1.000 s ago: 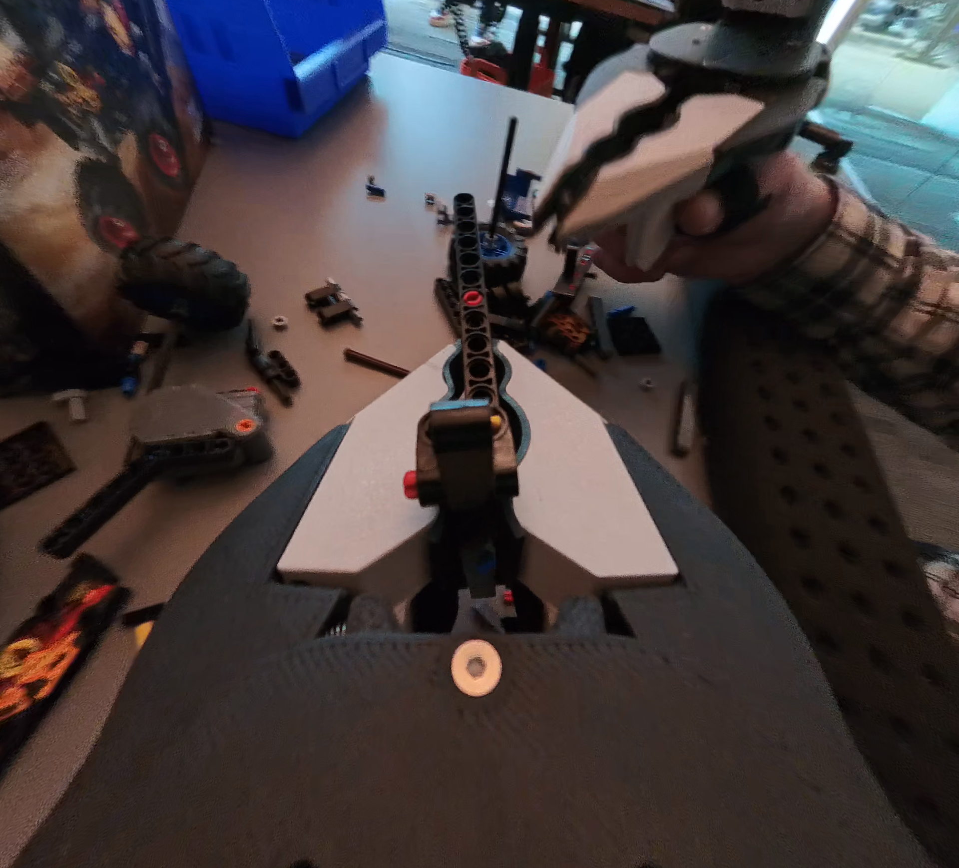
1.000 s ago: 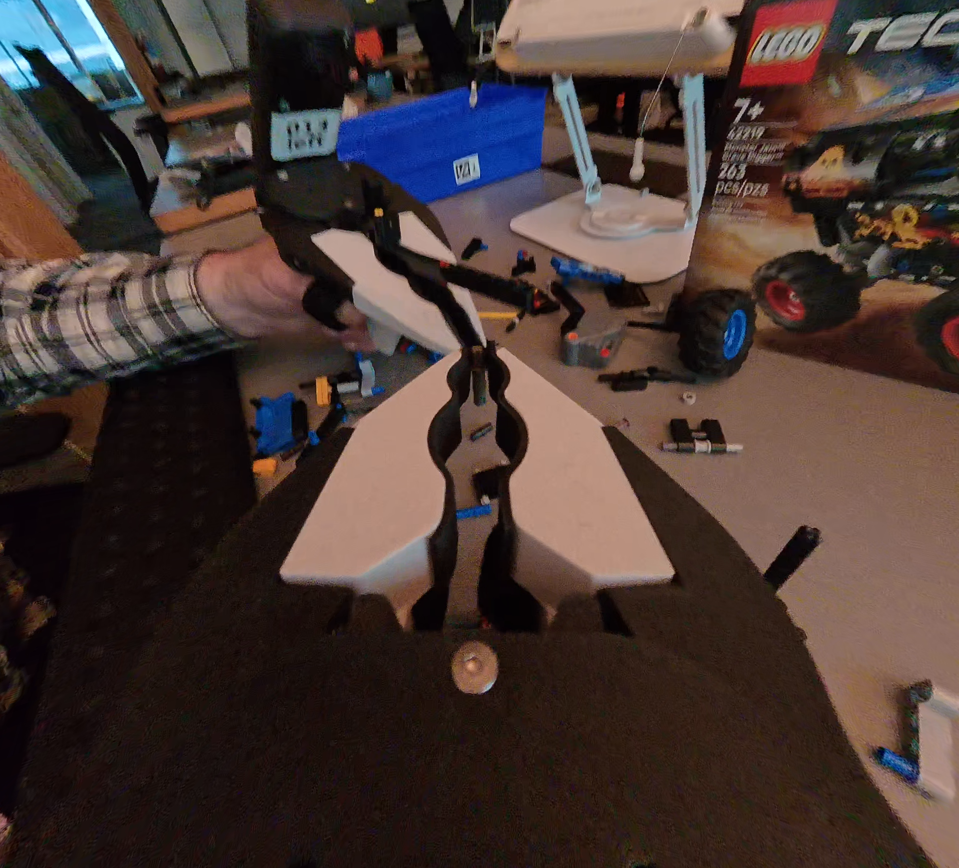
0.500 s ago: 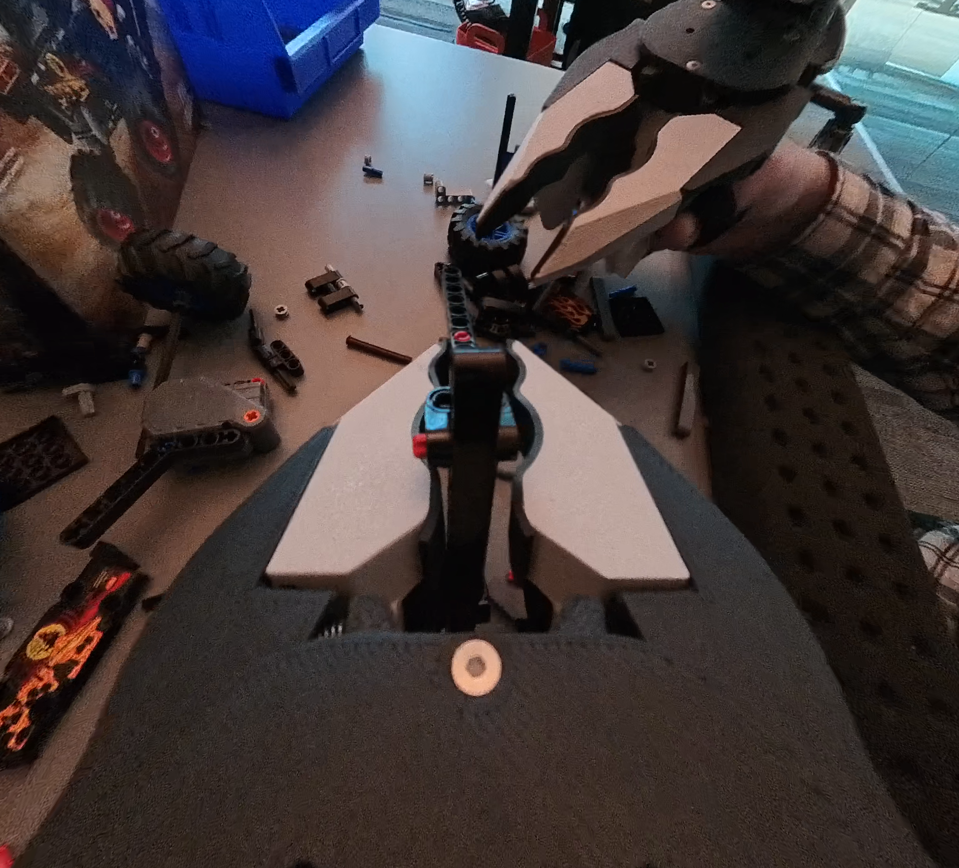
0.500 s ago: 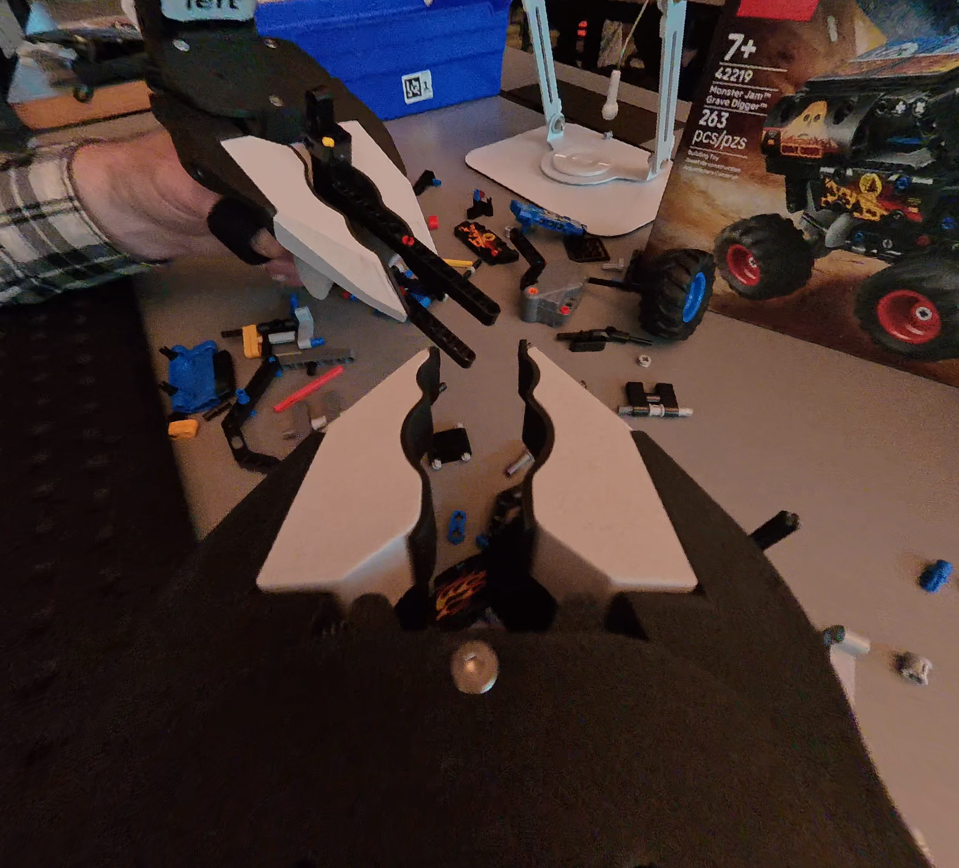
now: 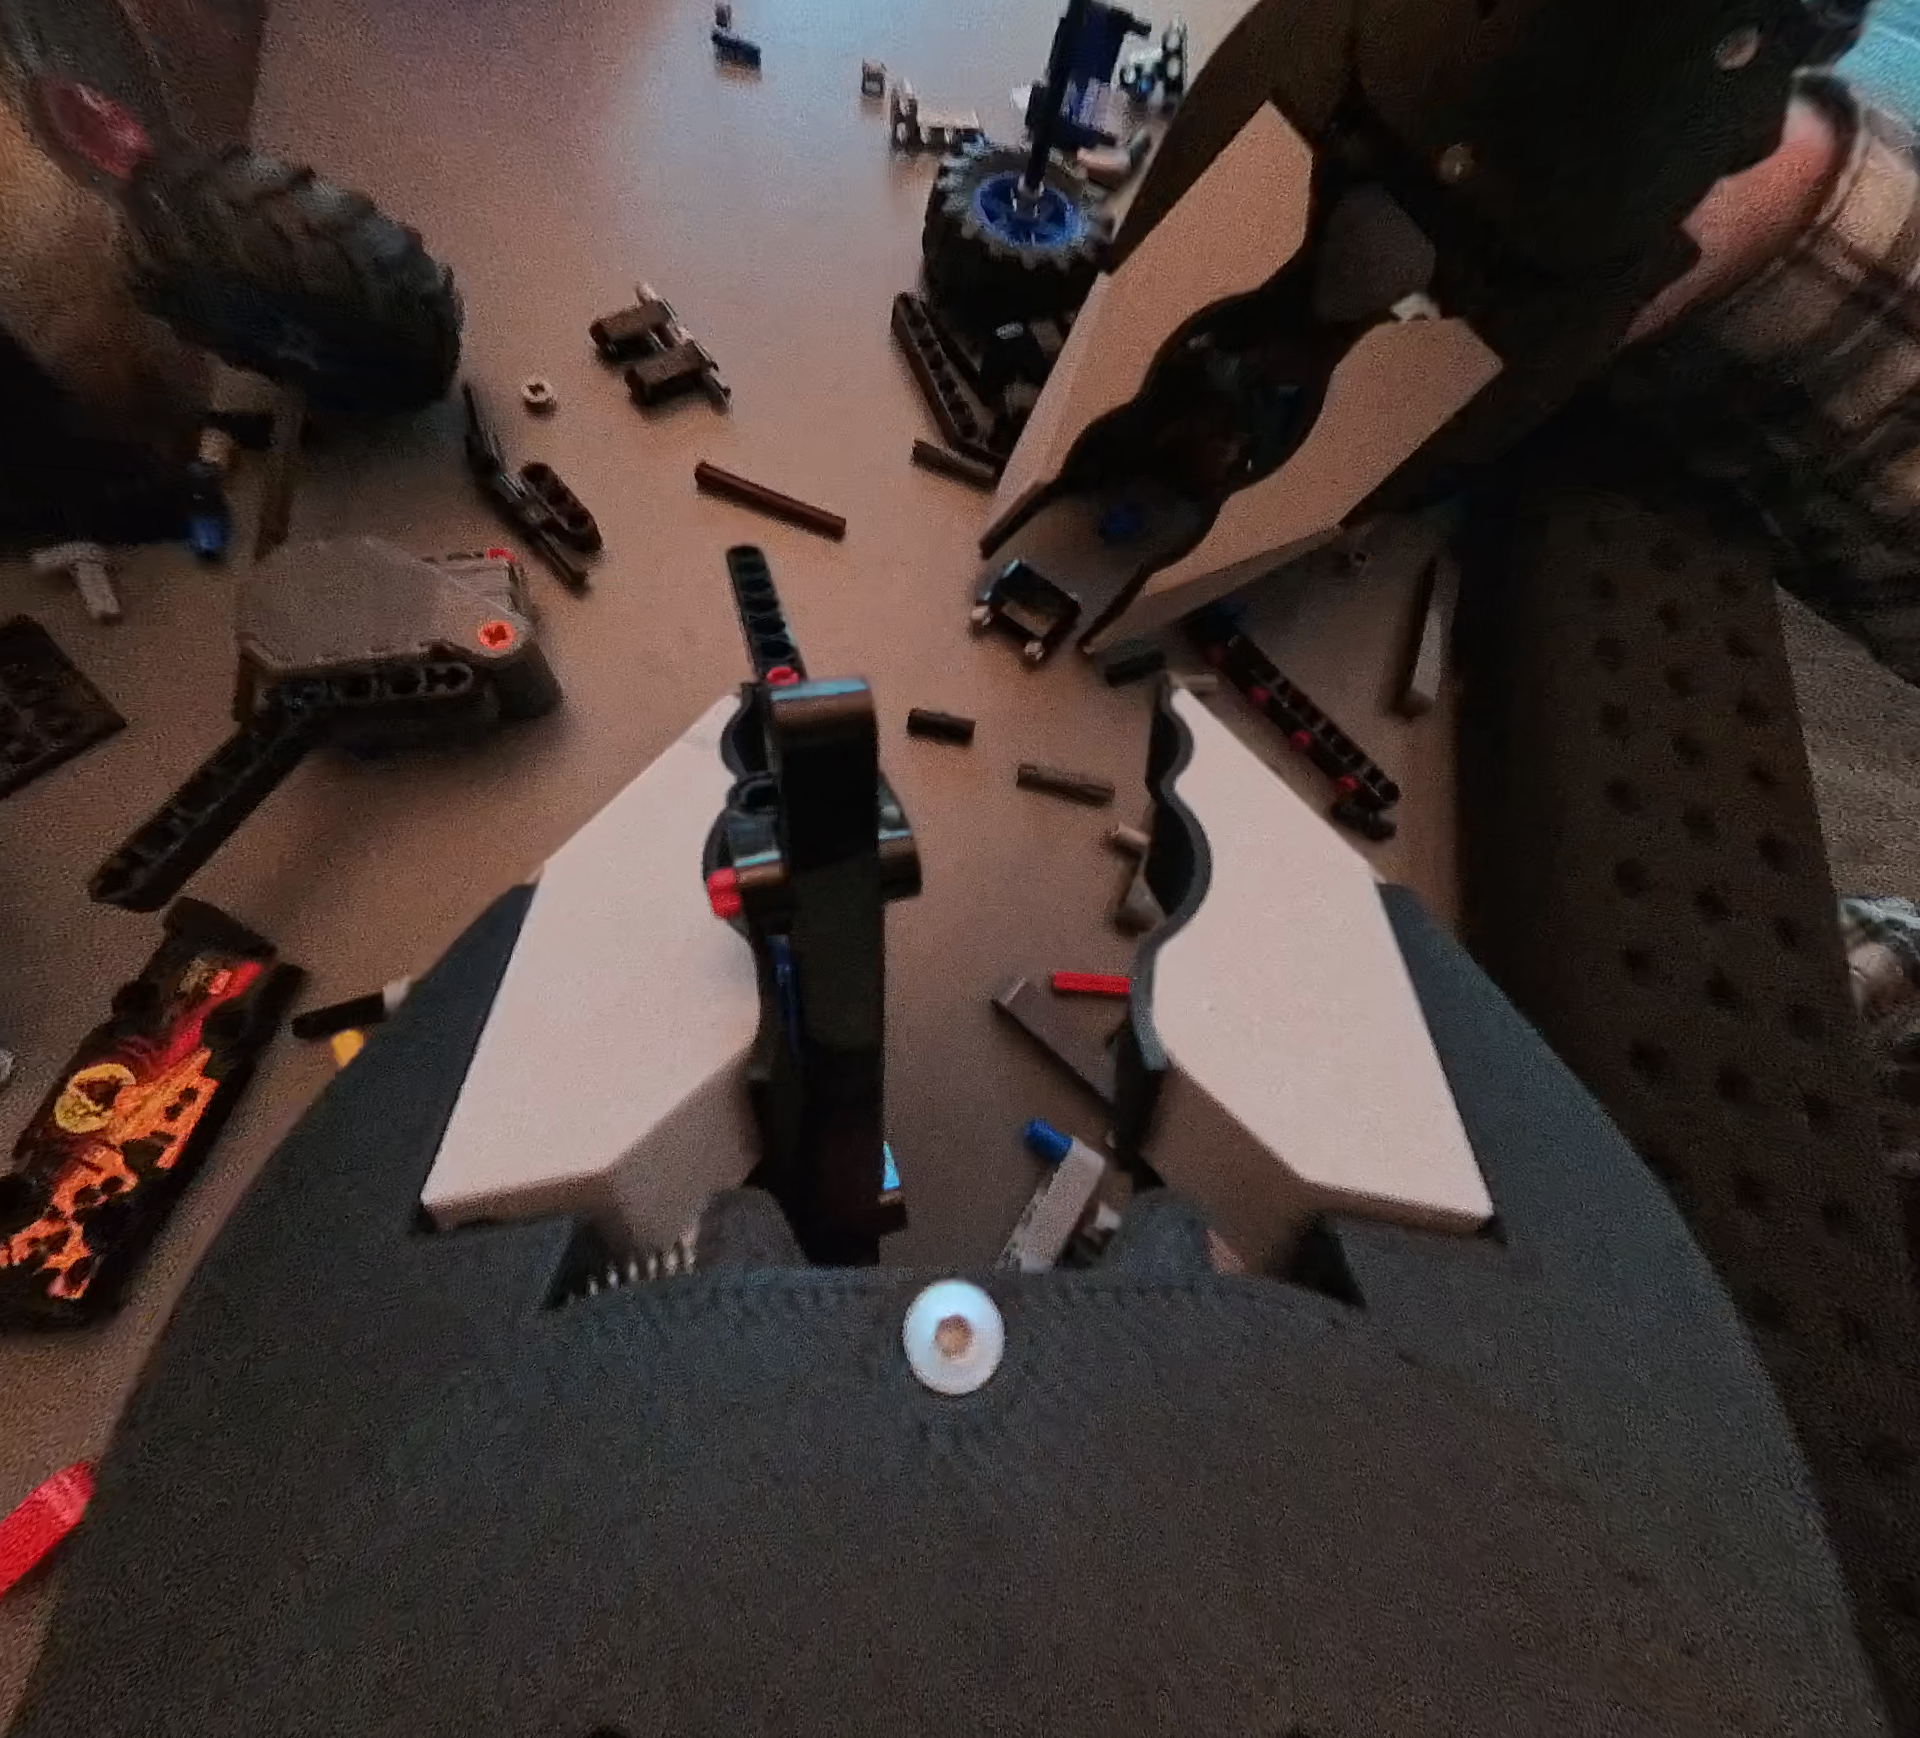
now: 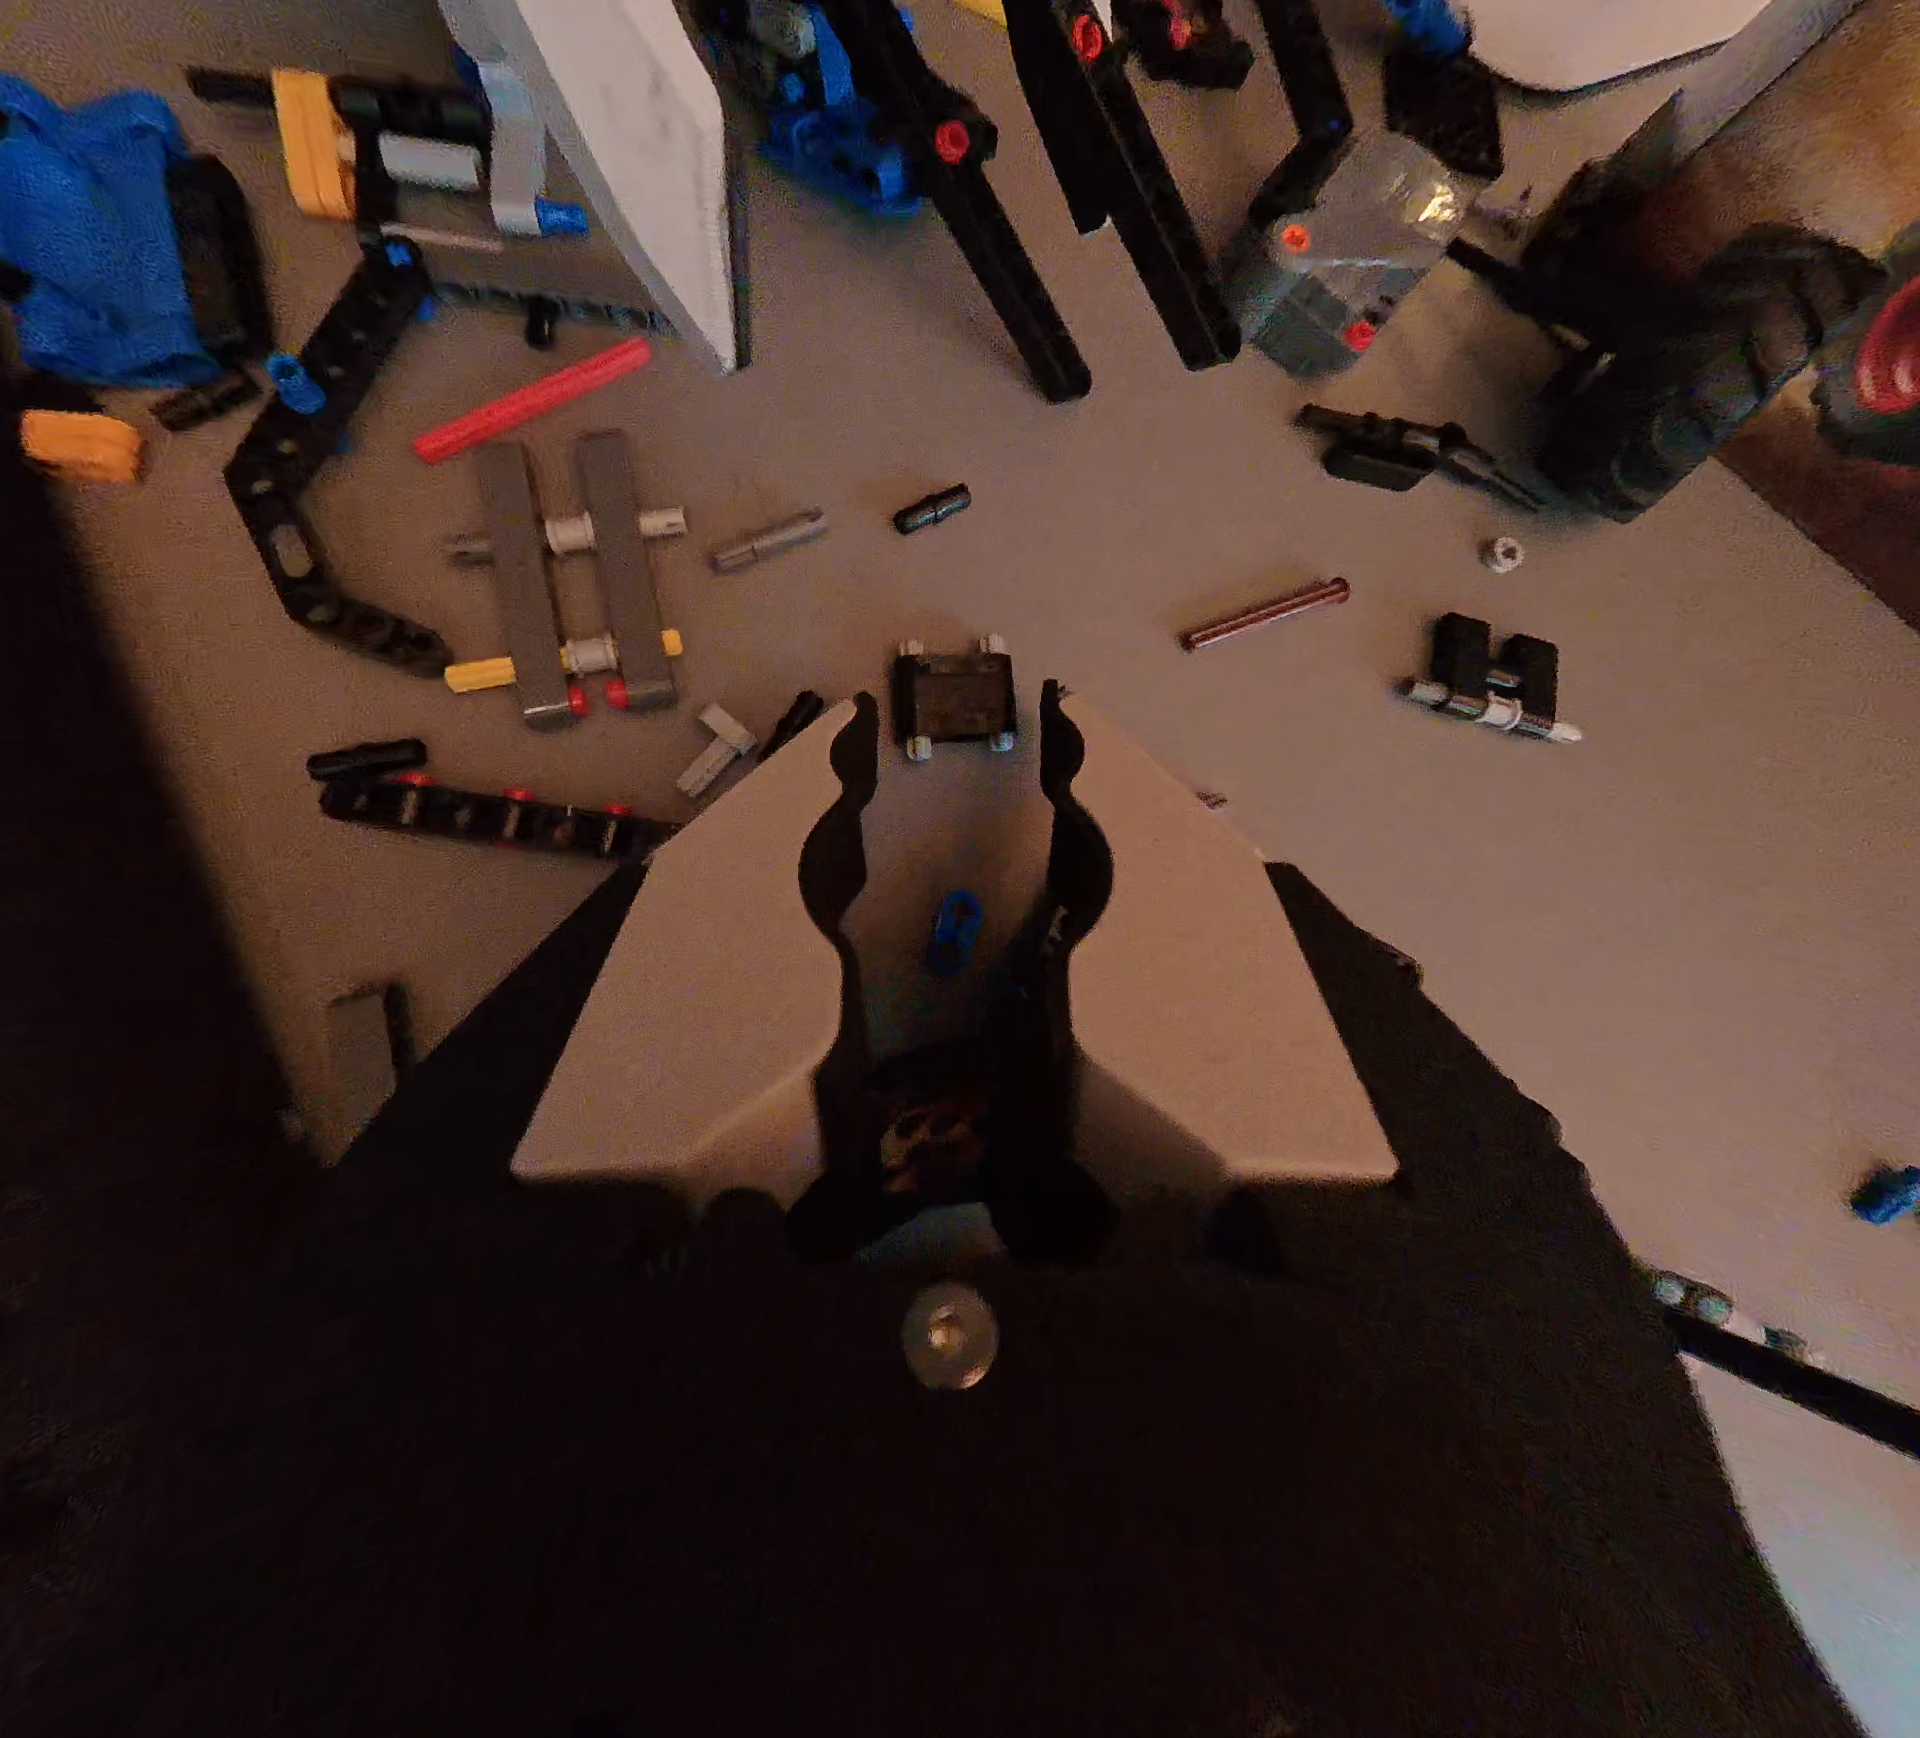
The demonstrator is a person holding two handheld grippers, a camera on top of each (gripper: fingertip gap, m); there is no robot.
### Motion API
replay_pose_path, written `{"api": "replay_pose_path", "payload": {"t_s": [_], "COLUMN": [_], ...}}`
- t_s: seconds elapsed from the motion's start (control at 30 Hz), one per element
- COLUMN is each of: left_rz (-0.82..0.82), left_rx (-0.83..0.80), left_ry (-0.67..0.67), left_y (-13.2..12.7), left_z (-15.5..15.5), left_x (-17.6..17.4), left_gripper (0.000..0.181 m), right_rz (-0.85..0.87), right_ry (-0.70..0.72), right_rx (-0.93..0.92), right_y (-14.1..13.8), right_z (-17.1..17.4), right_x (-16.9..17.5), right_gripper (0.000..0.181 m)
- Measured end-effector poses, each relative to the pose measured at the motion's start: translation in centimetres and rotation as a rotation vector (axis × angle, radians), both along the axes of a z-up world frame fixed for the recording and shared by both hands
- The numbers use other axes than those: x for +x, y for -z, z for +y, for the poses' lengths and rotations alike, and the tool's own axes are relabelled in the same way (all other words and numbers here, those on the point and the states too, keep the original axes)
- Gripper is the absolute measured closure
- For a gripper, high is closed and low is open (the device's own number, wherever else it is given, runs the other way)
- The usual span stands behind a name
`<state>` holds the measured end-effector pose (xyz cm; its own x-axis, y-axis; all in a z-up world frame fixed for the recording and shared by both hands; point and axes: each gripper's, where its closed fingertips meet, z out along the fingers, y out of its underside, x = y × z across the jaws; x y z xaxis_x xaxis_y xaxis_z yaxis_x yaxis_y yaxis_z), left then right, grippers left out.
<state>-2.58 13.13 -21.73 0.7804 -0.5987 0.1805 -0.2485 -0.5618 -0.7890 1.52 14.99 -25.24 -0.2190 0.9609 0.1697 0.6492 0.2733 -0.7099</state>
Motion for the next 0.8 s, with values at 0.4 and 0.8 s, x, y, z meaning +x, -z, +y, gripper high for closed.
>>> {"api": "replay_pose_path", "payload": {"t_s": [0.4,0.8], "left_rz": [-0.152,0.100], "left_rx": [0.062,0.031], "left_ry": [0.015,0.073], "left_y": [-3.0,-0.4], "left_z": [-0.4,-2.1], "left_x": [-0.9,-3.0], "left_gripper": [0.137,0.175], "right_rz": [0.054,0.176], "right_ry": [-0.008,0.002], "right_rx": [-0.027,0.094], "right_y": [-1.2,-4.7], "right_z": [-0.3,-0.3], "right_x": [-0.2,-1.4], "right_gripper": [0.173,0.157]}}
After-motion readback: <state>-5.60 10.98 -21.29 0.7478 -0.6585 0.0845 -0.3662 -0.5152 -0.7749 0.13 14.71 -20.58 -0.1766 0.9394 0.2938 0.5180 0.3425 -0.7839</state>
